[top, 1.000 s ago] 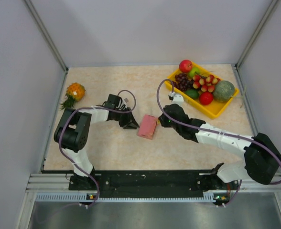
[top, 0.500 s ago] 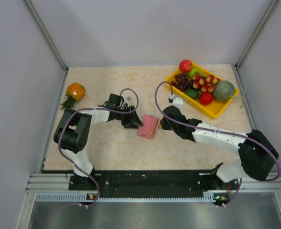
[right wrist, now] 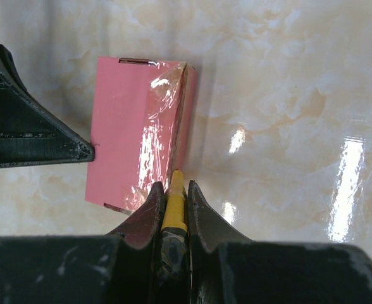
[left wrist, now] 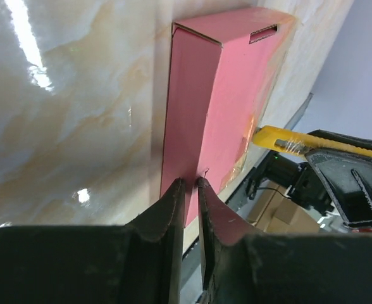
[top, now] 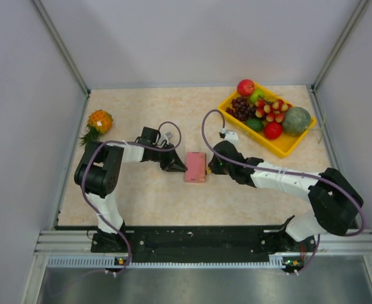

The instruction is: Unpack the express box

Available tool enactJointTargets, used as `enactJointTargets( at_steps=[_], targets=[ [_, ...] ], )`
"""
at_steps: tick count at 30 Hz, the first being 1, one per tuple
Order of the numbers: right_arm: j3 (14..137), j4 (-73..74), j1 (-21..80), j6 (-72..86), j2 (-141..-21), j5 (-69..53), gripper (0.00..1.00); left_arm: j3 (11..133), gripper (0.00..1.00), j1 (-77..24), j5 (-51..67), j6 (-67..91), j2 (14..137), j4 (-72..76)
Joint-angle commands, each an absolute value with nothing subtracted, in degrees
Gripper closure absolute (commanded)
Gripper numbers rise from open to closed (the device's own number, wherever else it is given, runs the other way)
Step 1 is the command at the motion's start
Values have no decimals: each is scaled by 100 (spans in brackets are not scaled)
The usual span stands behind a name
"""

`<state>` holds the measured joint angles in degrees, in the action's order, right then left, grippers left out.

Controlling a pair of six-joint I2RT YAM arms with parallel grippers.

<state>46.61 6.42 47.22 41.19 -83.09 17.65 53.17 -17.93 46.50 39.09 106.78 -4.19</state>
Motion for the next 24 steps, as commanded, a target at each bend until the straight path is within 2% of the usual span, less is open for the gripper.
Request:
enactJointTargets(
  at_steps=[1, 11, 24],
  targets=[
    [4939, 334, 4755, 4219, -7963, 1529, 100, 5150, 83, -1626, 4992, 4157, 10828, -62],
    [5124, 369, 4746, 4175, -7691, 1389, 100, 4966, 86, -1424, 4975, 4175, 10837, -62],
    [5563, 351, 5071, 3999, -8156, 1380, 100, 4922, 87, -1266, 4948, 4210, 10951, -88]
  ],
)
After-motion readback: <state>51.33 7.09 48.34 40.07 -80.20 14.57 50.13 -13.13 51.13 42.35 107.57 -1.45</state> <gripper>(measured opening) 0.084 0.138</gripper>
